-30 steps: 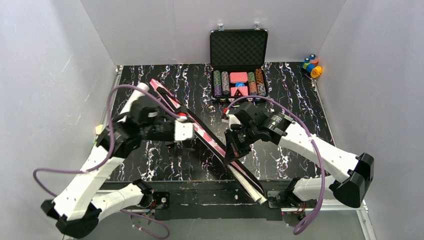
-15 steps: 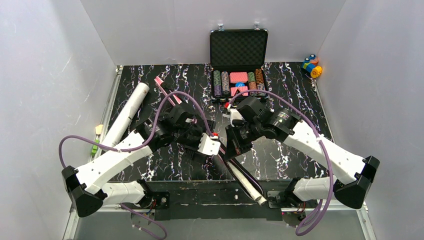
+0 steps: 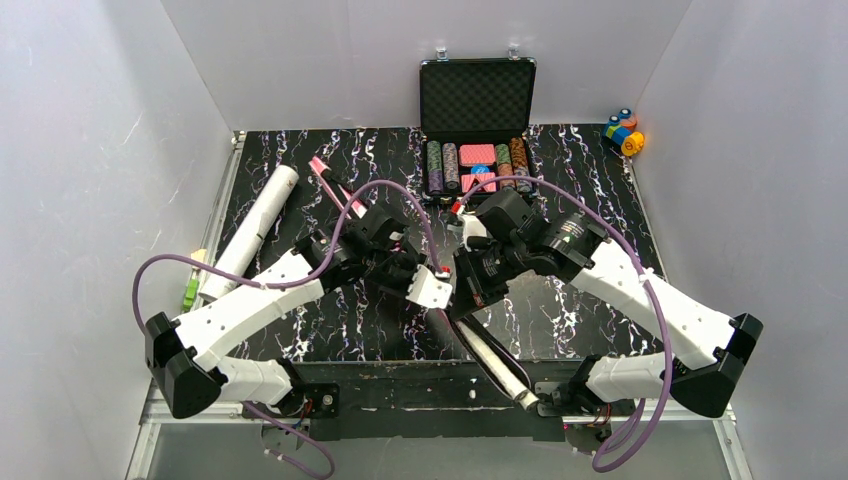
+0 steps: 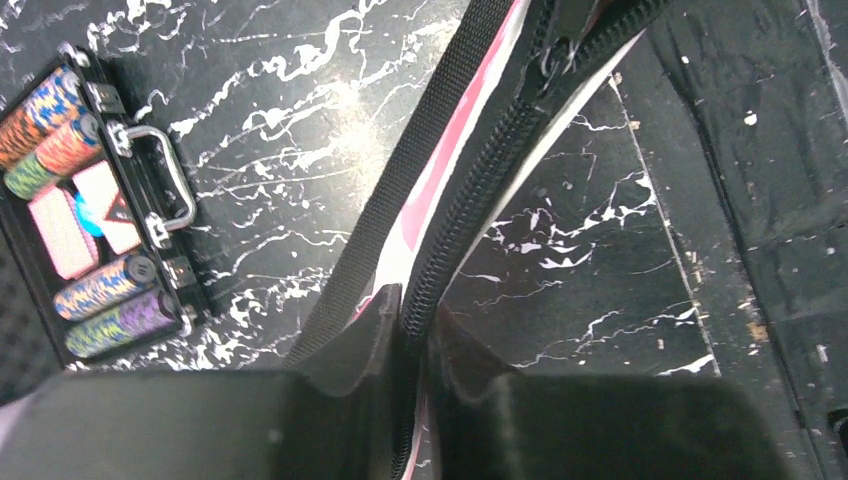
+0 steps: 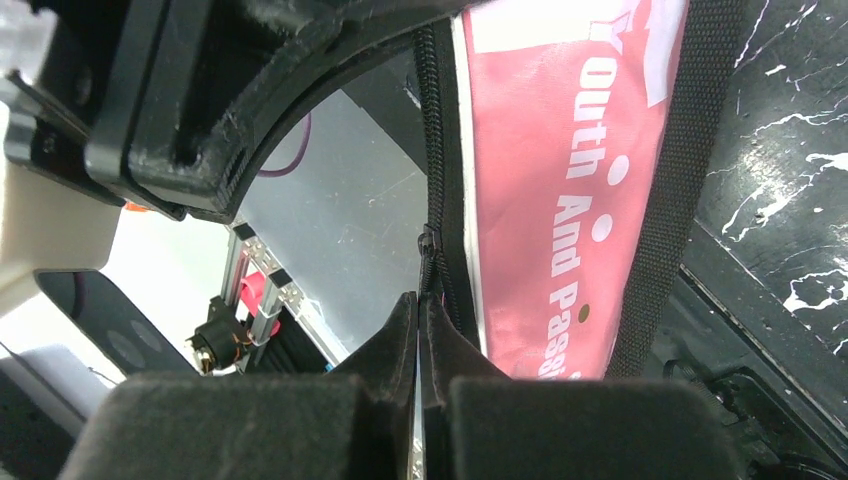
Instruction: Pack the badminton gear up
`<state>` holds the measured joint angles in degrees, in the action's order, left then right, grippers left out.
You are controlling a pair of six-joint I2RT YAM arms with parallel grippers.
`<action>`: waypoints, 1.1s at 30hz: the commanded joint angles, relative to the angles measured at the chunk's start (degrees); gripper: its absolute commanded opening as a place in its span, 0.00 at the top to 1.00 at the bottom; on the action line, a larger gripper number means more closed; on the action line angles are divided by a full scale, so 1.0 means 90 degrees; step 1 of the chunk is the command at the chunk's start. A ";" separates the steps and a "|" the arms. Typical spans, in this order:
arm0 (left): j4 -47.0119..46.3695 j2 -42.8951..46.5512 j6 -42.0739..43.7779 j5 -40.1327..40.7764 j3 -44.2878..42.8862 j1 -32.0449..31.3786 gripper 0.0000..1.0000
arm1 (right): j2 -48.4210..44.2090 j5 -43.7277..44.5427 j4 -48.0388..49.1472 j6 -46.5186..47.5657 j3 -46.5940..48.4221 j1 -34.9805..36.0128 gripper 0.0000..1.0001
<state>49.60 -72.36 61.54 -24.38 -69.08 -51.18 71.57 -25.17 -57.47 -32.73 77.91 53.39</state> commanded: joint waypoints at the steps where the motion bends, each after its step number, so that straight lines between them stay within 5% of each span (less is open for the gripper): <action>1: 0.0002 0.0282 -0.0259 0.0132 -0.0393 -0.0036 0.96 | -0.0219 -0.0042 0.0220 0.0090 0.0515 0.0040 0.99; 3: -0.0004 0.0306 -0.0455 0.0295 -0.0634 -0.0041 1.00 | -0.0186 0.0255 -0.0042 0.0198 0.0846 0.0035 0.95; 9: -0.0172 0.0397 -0.0980 0.0856 -0.1240 -0.0041 1.00 | -0.0147 0.1595 -0.0731 0.0372 0.2777 -0.0126 0.32; 14: -0.0479 0.0397 -0.1932 0.1332 -0.1524 -0.0027 1.00 | -0.0203 0.2866 -0.0798 0.0336 0.4145 -0.0371 0.19; 15: -0.0464 0.0362 -0.2128 0.1416 -0.1578 -0.0012 1.00 | -0.0323 0.3174 -0.0687 0.0287 0.4159 -0.0425 0.21; 18: -0.0425 0.0397 -0.2594 0.1598 -0.1547 0.0069 1.00 | -0.0687 0.3762 -0.0385 0.0061 0.3847 -0.0698 0.57; 23: -0.0680 0.0642 -0.3141 0.1837 -0.1080 0.0438 1.00 | -0.1114 0.3959 -0.0319 -0.0275 0.3411 -0.1741 0.98; 33: -0.0576 0.0850 -0.3709 0.1438 -0.1036 0.1290 1.00 | -0.1616 0.3079 0.0109 -0.0629 0.2329 -0.3646 0.99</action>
<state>47.81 -69.28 31.09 -10.13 -78.35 -40.25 58.02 5.63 -60.62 -36.42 100.90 24.08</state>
